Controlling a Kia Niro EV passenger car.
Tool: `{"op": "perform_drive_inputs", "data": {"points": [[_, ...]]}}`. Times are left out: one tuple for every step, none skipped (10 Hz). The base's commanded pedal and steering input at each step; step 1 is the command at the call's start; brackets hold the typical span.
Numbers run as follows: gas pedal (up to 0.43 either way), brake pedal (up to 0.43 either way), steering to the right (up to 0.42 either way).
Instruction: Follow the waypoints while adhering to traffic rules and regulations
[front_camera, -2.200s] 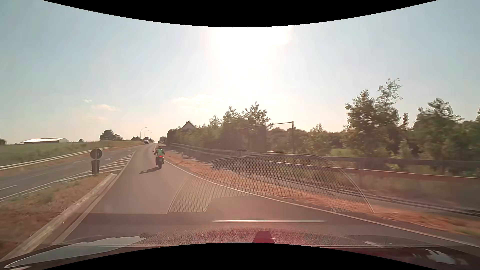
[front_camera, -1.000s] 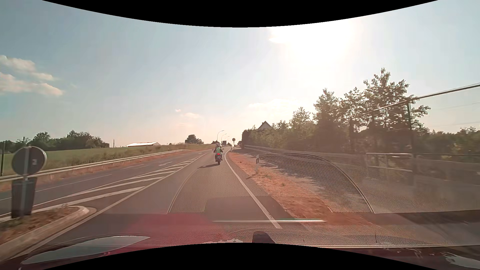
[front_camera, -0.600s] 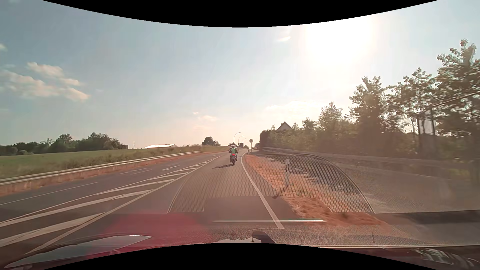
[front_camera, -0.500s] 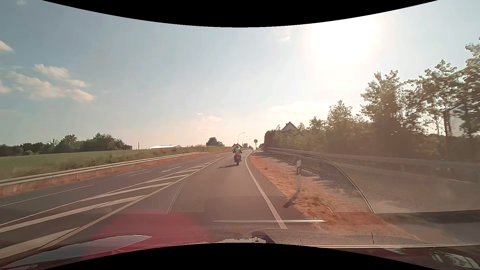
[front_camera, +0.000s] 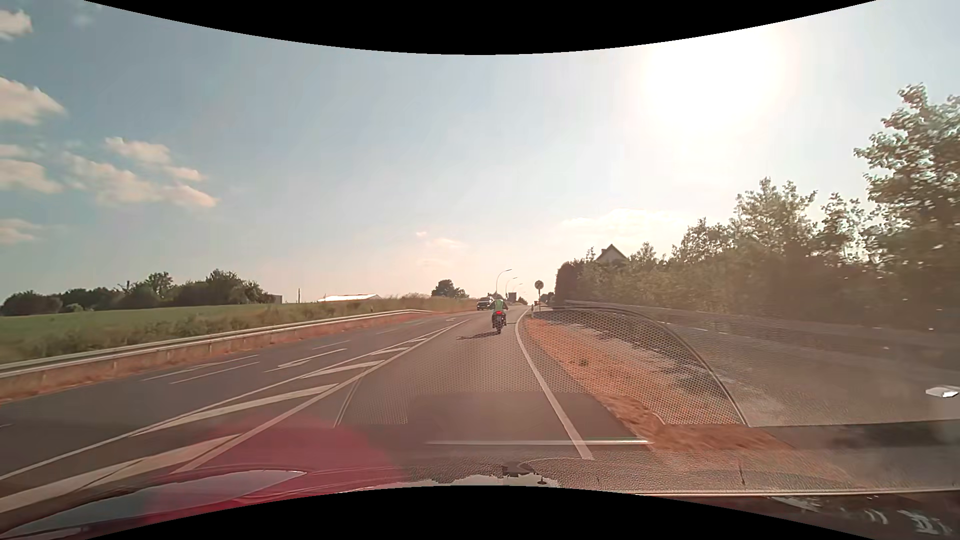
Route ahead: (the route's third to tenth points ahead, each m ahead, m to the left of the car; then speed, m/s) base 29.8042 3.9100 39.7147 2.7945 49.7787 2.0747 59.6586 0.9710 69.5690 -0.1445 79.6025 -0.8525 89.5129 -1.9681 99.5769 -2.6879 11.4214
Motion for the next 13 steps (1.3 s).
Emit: {"op": "perform_drive_inputs", "data": {"points": [[0.339, 0.0, -0.009], [0.331, 0.0, -0.008], [0.331, 0.0, -0.007], [0.331, 0.0, -0.007], [0.331, 0.0, -0.006], [0.331, 0.0, -0.005], [0.331, 0.0, -0.005], [0.331, 0.0, -0.005], [0.331, 0.0, -0.004], [0.331, 0.0, -0.001], [0.331, 0.0, 0.005], [0.331, 0.0, 0.011], [0.331, 0.0, 0.013]]}}
